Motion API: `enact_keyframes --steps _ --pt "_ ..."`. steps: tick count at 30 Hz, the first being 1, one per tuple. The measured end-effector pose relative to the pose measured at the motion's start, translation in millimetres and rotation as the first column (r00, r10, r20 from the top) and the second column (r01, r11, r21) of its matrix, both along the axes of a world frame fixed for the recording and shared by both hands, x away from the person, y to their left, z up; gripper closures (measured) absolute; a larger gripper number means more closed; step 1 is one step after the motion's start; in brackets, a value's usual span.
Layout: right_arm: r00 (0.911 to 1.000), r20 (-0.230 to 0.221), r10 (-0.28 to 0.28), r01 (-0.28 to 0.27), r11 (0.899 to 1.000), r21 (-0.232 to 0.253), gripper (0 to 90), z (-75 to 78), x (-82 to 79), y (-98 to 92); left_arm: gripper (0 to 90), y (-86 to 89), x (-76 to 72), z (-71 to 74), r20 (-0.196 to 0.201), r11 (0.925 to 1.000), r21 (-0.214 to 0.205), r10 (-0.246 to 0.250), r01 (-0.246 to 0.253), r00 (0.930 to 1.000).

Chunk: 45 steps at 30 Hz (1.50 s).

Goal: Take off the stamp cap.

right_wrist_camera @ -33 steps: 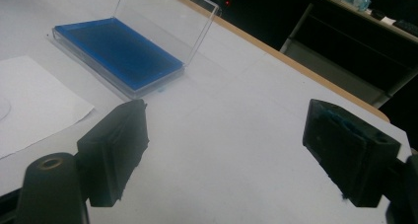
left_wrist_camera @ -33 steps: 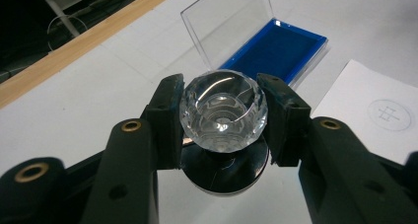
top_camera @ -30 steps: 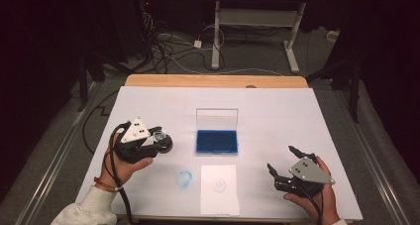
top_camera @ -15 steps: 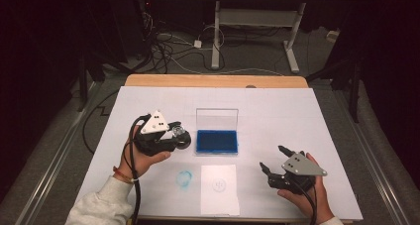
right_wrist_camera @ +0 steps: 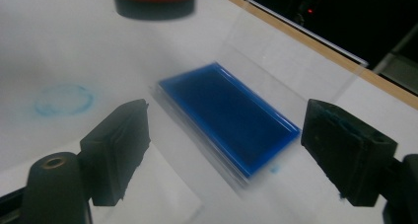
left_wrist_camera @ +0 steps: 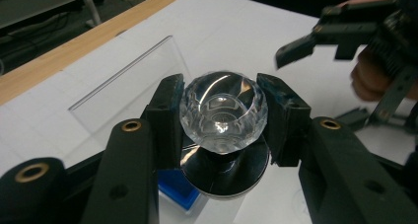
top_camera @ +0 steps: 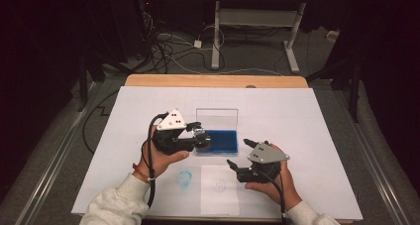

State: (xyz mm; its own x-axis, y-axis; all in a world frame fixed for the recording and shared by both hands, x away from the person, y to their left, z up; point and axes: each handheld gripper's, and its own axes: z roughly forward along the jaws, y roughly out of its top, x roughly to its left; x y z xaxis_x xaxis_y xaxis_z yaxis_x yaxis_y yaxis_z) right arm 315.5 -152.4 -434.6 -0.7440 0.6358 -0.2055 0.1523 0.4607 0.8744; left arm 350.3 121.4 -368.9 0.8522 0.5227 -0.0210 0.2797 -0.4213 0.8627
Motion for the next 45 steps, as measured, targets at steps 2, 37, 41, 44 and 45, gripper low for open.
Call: enact_keyframes --steps 2,37,41,44,45 --pt "0.9993 -0.021 0.031 -0.030 0.999 0.018 19.9 -0.5 2.3 10.1 54.6 -3.0 -1.8 -1.4 -0.002 1.0000 -0.002 -0.009 0.009 1.0000" --pt "0.9952 -0.054 0.081 -0.079 0.996 0.044 37.5 -7.5 7.0 42.7 54.6 -25.6 -15.7 -11.2 -0.010 0.9955 -0.021 -0.092 0.092 0.9957" --pt "0.9955 -0.043 0.085 -0.084 0.996 0.017 37.7 -6.6 6.4 42.7 54.6 -26.3 -16.7 -11.5 -0.005 0.9951 -0.011 -0.099 0.099 0.9951" --pt "0.9953 -0.044 0.086 -0.087 0.996 -0.006 38.1 -6.3 5.8 43.1 54.6 -27.3 -17.1 -12.7 -0.008 0.9947 -0.005 -0.103 0.103 0.9946" --pt "0.9952 -0.048 0.086 -0.087 0.996 -0.014 38.2 -6.4 5.5 43.2 54.6 -27.7 -17.3 -13.3 -0.008 0.9946 -0.002 -0.104 0.104 0.9945"
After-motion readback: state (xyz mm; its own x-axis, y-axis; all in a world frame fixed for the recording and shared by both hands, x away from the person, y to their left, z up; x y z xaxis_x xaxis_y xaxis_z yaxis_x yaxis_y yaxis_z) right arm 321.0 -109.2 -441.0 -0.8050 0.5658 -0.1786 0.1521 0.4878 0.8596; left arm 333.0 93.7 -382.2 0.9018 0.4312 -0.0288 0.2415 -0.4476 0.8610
